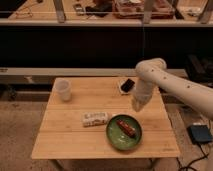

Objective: Move the arm in a circular motion

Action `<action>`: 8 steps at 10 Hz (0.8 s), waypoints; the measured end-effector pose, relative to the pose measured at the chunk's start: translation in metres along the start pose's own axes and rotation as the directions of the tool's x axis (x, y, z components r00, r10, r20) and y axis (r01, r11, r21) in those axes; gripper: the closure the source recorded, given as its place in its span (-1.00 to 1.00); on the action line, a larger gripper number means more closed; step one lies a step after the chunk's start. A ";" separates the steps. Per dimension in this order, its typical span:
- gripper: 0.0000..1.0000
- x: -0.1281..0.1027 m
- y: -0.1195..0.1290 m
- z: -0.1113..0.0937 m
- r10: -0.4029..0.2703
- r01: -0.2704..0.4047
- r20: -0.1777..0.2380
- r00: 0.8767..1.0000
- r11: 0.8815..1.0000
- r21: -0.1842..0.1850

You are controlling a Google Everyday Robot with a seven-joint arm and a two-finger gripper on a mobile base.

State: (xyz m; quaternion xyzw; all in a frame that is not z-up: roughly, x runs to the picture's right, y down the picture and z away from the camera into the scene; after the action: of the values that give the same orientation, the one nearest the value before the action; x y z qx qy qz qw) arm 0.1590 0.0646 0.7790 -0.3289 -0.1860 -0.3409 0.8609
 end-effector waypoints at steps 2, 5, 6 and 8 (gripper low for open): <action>1.00 0.007 -0.072 -0.023 0.001 -0.001 -0.008 1.000 0.998 0.056; 1.00 -0.038 -0.186 -0.060 -0.108 0.109 -0.017 0.994 0.984 0.143; 1.00 -0.066 -0.213 -0.065 -0.163 0.163 -0.012 0.986 0.974 0.157; 1.00 -0.139 -0.258 -0.069 -0.299 0.295 -0.003 0.954 0.937 0.189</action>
State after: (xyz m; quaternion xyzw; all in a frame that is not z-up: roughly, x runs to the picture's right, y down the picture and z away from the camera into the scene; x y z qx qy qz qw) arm -0.1143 -0.0607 0.7674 -0.2191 -0.2757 -0.4436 0.8241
